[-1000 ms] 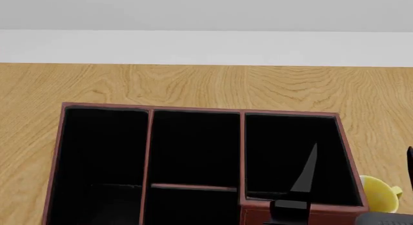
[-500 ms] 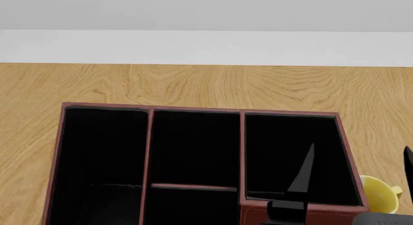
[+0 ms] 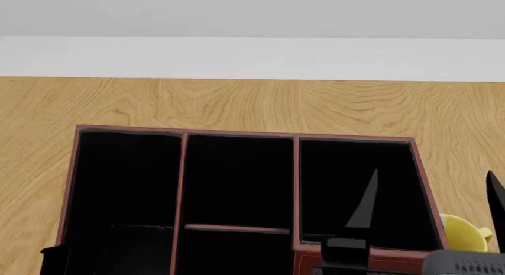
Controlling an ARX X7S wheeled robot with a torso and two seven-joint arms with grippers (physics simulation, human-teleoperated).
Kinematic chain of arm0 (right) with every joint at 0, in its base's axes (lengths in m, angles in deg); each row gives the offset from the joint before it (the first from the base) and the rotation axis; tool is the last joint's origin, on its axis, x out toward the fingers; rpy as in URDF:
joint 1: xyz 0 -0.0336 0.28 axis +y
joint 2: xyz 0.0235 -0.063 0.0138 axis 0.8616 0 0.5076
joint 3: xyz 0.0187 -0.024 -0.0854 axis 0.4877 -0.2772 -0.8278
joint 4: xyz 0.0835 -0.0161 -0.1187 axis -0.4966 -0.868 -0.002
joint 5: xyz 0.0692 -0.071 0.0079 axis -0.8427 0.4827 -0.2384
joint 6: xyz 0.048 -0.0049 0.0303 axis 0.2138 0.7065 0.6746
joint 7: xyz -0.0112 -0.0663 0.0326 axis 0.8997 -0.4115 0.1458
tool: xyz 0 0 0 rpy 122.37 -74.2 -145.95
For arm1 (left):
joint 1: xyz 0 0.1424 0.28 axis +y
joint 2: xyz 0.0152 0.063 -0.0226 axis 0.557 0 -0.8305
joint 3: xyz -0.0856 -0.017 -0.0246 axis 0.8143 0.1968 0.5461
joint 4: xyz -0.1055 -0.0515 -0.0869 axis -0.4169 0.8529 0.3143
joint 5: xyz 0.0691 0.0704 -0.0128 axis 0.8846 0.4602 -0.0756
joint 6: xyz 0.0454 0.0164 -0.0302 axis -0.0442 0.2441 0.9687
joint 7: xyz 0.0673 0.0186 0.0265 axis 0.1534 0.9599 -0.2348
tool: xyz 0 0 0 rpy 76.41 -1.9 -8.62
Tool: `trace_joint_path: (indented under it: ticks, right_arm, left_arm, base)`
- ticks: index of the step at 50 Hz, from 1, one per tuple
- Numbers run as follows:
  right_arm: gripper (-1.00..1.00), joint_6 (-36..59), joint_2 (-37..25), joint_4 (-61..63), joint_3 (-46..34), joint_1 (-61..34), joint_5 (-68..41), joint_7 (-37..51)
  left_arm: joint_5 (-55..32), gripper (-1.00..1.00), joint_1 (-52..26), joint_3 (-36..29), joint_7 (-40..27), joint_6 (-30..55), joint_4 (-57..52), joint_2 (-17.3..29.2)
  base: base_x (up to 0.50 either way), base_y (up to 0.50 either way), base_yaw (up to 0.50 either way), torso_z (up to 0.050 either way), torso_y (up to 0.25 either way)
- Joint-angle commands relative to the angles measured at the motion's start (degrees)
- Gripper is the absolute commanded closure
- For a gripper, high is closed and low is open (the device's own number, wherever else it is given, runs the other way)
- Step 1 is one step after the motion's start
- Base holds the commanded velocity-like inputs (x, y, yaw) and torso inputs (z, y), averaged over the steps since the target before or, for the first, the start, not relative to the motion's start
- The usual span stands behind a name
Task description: Pick up the book and place it in the front compartment of the caddy.
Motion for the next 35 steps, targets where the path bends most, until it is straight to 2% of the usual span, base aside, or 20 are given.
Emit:
trace_joint_path:
  ticks: [1, 7, 26, 35]
  right_arm:
    - [-1.0, 0.52, 1.02, -0.65, -0.99, -1.38, 0.25, -0.65]
    - [-1.0, -0.03, 0.54, -0.65, -0.82, -0.65, 0.44, -0.62]
    - [-1.0, -1.4, 0.35, -0.7, -1.31, 0.75, 1.69, -0.6]
    - [-1.0, -1.23, 0.43, -0.66, -1.63, 0.32, 1.56, -0.49]
  left_arm:
    - [3.72, 1.0, -4.86, 0.18, 3.27, 0.11, -2.94, 2.02]
    - [6.65, 1.0, -6.83, -0.36, 6.13, -0.78, -3.86, 3.64]
    - [4.99, 1.0, -13.05, 1.25, 7.97, 0.07, -2.66, 6.92]
    - [8.91, 1.0, -14.96, 0.01, 10.4, -0.21, -2.27, 8.04]
  base:
    - [0.0, 0.0, 0.0, 0.0, 0.0]
    - [0.0, 0.0, 0.0, 0.0, 0.002]
    - [0.0, 0.0, 0.0, 0.0, 0.001]
    - [0.0, 0.0, 0.0, 0.0, 0.001]
